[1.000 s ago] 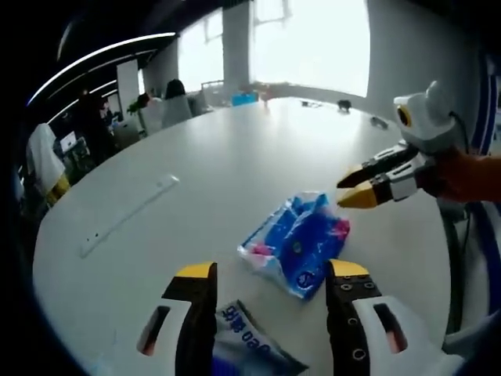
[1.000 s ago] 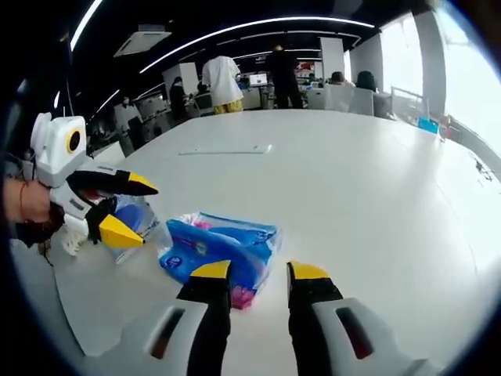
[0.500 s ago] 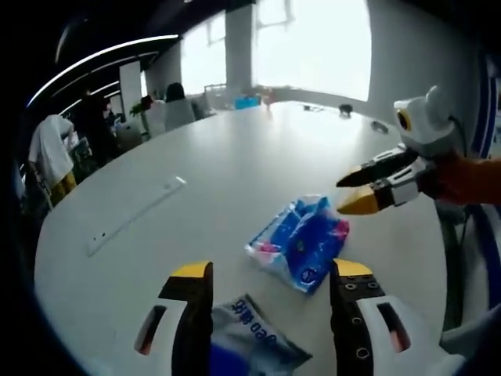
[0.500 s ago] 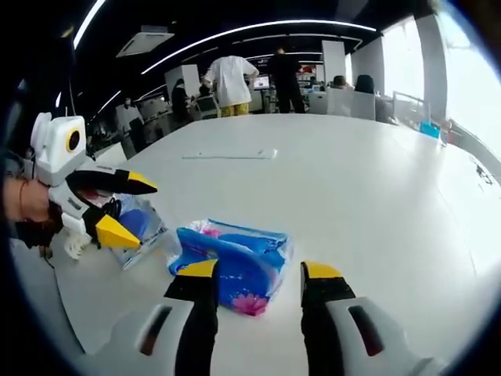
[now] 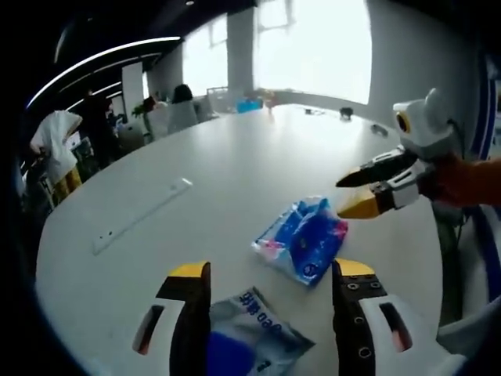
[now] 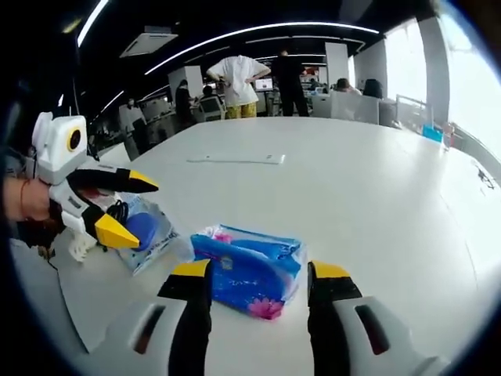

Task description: Arrange the tabletop items into an orderly group along one side of the table until the central work area is clear of visible clutter.

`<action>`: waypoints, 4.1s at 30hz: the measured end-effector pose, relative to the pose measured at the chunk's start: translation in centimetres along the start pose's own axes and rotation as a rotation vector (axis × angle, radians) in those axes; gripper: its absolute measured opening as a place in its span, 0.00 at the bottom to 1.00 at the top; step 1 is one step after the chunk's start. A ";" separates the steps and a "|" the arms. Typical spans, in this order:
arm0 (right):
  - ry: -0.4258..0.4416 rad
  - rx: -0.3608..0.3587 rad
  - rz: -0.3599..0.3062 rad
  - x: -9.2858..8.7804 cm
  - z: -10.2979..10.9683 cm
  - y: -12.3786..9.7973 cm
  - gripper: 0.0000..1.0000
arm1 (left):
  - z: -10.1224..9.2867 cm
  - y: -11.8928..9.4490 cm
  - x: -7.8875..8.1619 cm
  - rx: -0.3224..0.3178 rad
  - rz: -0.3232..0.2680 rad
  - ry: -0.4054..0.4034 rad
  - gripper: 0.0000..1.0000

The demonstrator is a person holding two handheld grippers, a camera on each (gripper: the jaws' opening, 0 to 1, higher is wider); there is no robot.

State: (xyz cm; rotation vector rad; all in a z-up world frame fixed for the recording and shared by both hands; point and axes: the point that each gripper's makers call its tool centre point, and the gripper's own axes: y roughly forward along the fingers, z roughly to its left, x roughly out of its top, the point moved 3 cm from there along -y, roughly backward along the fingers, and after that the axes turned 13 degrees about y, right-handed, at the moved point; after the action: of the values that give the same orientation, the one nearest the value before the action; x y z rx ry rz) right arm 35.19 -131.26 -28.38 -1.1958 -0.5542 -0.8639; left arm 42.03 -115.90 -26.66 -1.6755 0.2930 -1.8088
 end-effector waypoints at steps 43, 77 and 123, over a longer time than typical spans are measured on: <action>-0.066 0.064 -0.010 1.4 6.6 0.6 0.50 | 4.3 -7.5 -1.9 0.089 -0.014 0.007 0.57; -0.119 0.172 0.015 0.9 14.9 3.8 0.49 | 8.2 -11.8 -6.0 0.147 0.027 -0.001 0.56; -0.151 0.274 0.073 -1.7 24.8 7.5 0.46 | 12.4 -15.2 -12.5 0.127 0.107 0.050 0.46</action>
State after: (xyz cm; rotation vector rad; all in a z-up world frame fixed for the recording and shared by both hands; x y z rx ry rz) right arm 42.03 -106.26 -26.53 -1.0283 -0.7225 -0.6161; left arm 48.87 -93.69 -26.14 -1.5014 0.2783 -1.7547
